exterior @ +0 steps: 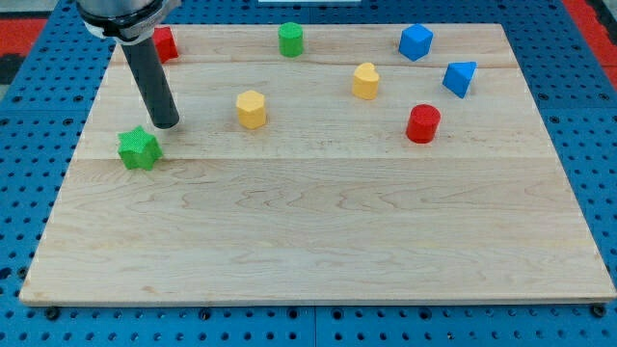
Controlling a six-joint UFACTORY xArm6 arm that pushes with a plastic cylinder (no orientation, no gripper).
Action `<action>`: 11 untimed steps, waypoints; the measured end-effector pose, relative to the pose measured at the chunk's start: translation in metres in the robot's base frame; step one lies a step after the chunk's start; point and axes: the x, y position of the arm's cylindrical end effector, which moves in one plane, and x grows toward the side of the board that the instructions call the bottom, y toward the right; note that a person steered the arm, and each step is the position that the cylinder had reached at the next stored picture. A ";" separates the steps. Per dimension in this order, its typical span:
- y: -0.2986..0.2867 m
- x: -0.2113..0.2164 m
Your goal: Push the yellow heart to the bottom right side of the red circle
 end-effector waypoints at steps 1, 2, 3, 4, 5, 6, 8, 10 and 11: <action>0.001 -0.019; 0.016 -0.059; 0.075 -0.083; 0.140 -0.085; 0.176 -0.087; 0.218 -0.092; 0.329 -0.030; 0.340 -0.054; 0.382 -0.035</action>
